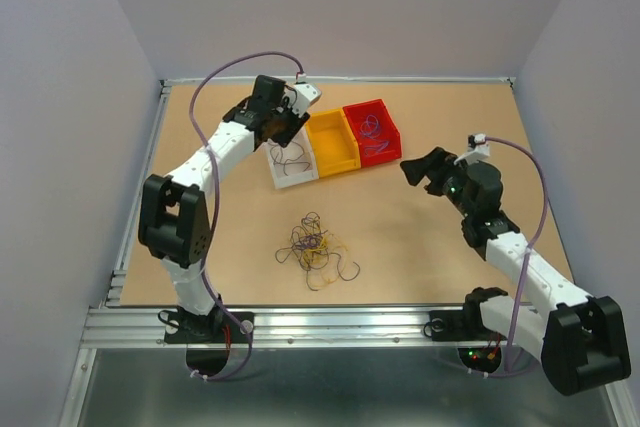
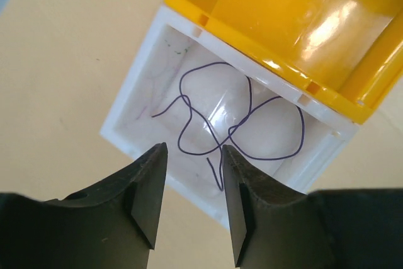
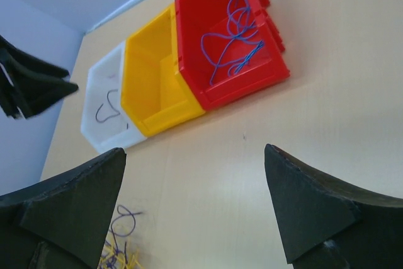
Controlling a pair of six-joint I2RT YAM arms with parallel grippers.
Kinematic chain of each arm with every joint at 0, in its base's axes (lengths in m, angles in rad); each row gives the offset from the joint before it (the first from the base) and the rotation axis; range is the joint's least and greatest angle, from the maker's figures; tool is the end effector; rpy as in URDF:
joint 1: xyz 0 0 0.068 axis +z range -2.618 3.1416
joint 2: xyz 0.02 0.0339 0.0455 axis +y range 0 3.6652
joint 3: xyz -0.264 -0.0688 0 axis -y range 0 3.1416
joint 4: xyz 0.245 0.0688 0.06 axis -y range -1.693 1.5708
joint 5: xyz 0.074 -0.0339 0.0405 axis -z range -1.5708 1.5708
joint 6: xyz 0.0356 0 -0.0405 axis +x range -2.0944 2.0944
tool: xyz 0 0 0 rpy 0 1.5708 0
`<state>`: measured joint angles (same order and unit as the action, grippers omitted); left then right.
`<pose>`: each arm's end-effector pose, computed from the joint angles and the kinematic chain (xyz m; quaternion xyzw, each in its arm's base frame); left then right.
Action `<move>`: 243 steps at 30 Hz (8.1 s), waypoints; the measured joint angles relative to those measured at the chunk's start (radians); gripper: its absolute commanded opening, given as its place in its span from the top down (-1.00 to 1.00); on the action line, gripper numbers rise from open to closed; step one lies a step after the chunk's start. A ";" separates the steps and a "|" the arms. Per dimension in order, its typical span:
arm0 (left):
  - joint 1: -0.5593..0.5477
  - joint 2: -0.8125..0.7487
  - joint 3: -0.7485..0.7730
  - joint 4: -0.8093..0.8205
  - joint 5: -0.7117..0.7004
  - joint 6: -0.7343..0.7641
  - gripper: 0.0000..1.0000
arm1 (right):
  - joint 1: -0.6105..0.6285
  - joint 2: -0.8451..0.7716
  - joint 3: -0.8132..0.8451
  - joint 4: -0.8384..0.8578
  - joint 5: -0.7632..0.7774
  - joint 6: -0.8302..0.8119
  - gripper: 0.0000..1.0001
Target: Untangle the cables
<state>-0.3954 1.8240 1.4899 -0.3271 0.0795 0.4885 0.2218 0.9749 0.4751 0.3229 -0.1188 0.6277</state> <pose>0.3899 -0.1658 0.2782 0.3997 0.8039 -0.0152 0.4401 0.2169 0.0532 0.2480 0.1170 0.7574 0.3055 0.5651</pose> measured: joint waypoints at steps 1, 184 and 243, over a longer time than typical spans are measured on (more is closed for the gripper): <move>0.000 -0.040 -0.005 0.001 0.011 0.000 -0.10 | 0.000 0.014 0.002 0.000 -0.042 -0.010 -0.85; 0.491 -0.919 -0.718 1.152 1.264 -0.890 1.00 | 0.604 -0.874 -0.048 -0.153 0.898 -0.316 -0.46; -0.067 -0.867 0.224 0.369 -0.121 -0.438 1.00 | 0.708 -0.212 -0.193 0.263 0.909 -0.032 0.89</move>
<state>-0.4625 0.9573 1.7138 0.0418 -0.0414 0.0509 0.9295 0.7631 0.2821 0.5861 0.7902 0.5953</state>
